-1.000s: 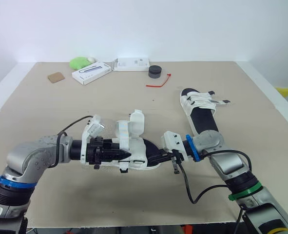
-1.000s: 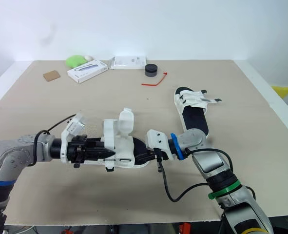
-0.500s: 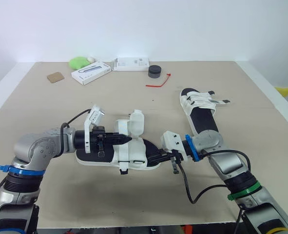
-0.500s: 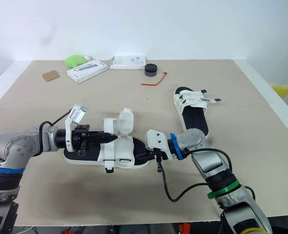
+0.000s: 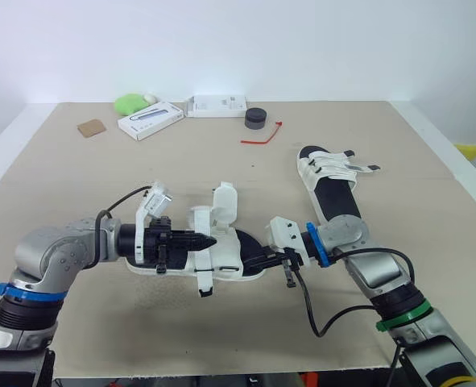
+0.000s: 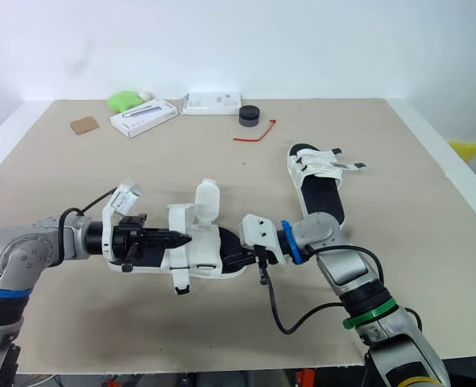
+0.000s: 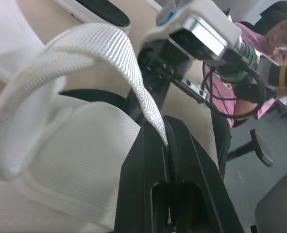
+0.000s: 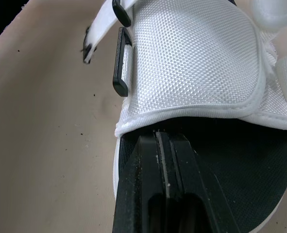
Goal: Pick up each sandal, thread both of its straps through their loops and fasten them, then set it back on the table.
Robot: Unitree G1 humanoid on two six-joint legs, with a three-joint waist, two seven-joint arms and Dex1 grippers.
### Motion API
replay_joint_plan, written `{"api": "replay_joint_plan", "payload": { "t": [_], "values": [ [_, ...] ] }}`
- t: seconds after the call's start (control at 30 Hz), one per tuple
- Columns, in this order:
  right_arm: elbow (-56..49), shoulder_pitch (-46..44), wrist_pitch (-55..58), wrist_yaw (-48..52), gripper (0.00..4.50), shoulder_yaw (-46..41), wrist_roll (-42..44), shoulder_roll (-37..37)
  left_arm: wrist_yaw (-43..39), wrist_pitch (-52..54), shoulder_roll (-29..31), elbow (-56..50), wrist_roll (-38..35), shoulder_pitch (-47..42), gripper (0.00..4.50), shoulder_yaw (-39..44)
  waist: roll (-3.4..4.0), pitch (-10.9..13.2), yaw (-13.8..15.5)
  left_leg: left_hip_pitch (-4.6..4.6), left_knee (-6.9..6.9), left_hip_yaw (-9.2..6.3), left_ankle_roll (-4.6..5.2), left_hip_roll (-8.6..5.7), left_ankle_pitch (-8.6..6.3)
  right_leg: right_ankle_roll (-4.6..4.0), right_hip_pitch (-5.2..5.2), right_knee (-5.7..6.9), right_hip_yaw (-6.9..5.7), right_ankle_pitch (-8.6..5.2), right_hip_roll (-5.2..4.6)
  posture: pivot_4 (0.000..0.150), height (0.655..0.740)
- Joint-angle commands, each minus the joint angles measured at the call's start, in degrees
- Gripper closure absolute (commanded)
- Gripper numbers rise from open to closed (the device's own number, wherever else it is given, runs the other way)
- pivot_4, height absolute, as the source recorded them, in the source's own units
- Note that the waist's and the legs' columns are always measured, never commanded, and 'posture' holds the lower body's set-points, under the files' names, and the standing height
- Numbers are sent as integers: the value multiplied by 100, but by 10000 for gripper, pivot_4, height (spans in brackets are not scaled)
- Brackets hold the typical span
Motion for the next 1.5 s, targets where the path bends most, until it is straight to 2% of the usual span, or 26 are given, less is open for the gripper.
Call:
{"api": "replay_joint_plan", "payload": {
  "t": [0.03,0.47,0.8,0.9,0.93,0.97,1.0,1.13,1.33,1.5],
  "values": [
    [-77,-61,-40,44,45000,14,-8,-11,-112,-155,126,-354,75,70,44590,-45,0,0,0,0,0,0,0,0,0,0,0,0,0,0,0,1500,7400],
    [-55,-94,-26,67,45000,21,-5,1,-325,-355,392,-537,181,565,44590,-178,0,0,-7,2,0,2,0,1,0,0,1,0,1,0,2,1500,7400],
    [-48,-108,-21,92,45000,40,-17,20,-333,-682,388,-321,447,491,44590,-155,0,0,-7,3,0,2,0,1,0,-1,1,0,1,0,3,1500,7400],
    [-21,-132,-23,105,45000,43,-19,23,-422,-613,419,-332,377,393,36415,-124,0,0,-8,2,0,2,0,2,0,-1,0,0,0,0,4,1500,7400],
    [-15,-137,-24,108,45000,44,-20,23,-465,-570,448,-367,334,357,31950,-110,0,0,-7,2,0,2,0,2,0,-1,1,0,0,0,4,1500,7400],
    [-10,-138,-29,111,45000,44,-23,22,-506,-523,486,-406,288,321,29366,-85,0,0,-7,2,0,3,0,1,0,-1,1,0,0,0,3,1500,7400],
    [-4,-140,-35,115,45000,46,-28,21,-567,-503,541,-444,256,292,23730,-64,0,0,-8,2,0,3,0,1,0,0,1,0,0,0,3,1500,7400],
    [-12,-140,-36,133,45000,50,-32,16,-922,-415,960,-569,86,226,7579,104,0,0,-9,2,0,3,0,2,0,-1,0,0,0,0,4,1500,7400],
    [-11,-154,-28,151,45000,46,-26,15,-1504,-427,1782,-523,13,450,7579,454,0,1,-15,1,0,4,0,4,0,-4,-2,0,-2,-3,8,1500,7400],
    [-16,-138,-36,178,45000,47,-19,-1,-1975,-220,2307,-929,-378,1180,7579,788,1,2,-40,-2,0,3,3,7,-2,-13,-9,1,-2,-10,6,1500,7400]
  ]
}}
